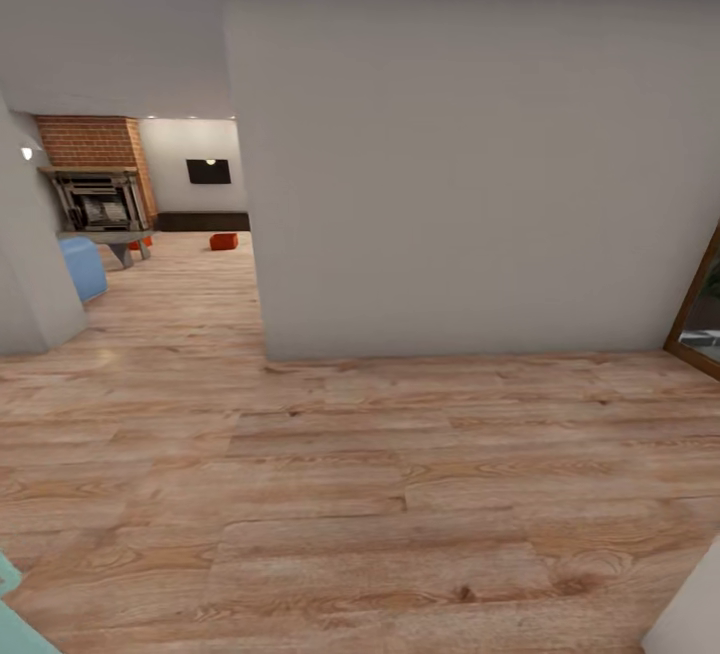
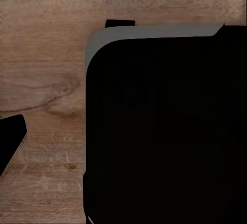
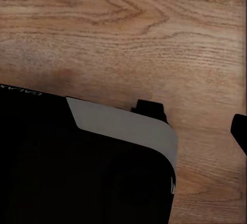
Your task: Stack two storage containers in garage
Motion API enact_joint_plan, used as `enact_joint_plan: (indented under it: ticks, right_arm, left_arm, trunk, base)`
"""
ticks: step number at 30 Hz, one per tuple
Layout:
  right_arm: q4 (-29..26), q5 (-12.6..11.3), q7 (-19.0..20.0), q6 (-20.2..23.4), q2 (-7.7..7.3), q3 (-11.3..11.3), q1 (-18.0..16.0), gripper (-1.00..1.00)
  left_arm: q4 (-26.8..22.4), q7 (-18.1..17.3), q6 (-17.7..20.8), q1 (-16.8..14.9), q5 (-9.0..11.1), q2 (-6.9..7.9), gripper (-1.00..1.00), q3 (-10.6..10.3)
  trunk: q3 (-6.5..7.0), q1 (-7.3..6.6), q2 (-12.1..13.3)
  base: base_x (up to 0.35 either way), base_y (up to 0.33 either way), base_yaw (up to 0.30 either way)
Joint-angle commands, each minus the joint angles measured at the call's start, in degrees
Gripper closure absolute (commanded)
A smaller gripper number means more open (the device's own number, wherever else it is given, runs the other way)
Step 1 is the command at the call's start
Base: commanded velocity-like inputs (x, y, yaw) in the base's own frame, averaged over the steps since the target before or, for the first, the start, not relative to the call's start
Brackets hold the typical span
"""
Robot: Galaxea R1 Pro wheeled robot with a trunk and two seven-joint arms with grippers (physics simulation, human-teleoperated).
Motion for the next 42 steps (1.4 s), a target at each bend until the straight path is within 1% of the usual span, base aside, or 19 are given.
enact_joint_plan:
  ticks: [1, 28, 42]
  right_arm:
    - [0.2, -0.6, 0.4, -0.3, 0.02, 0.4, -0.1, -1.0]
    - [0.2, -0.6, 0.4, -0.3, -0.04, 0.4, -0.1, -1.0]
    - [0.2, -0.5, 0.4, -0.4, -0.07, 0.4, -0.1, -1.0]
  left_arm:
    - [0.0, 0.0, -0.1, 0.0, 0.1, 0.0, -1.0, 0.0]
    - [0.0, 0.0, -0.1, 0.0, 0.1, -0.08, -1.0, 0.0]
    - [0.0, 0.0, -0.1, 0.0, 0.1, -0.06, -1.0, 0.0]
  trunk:
    - [-0.05, 0.03, 0.0]
    - [-0.05, 0.03, 0.0]
    - [-0.05, 0.03, 0.0]
  base:
    - [0.322, 0.0, 0.0]
    - [0.322, 0.0, 0.005]
    - [0.322, 0.0, 0.257]
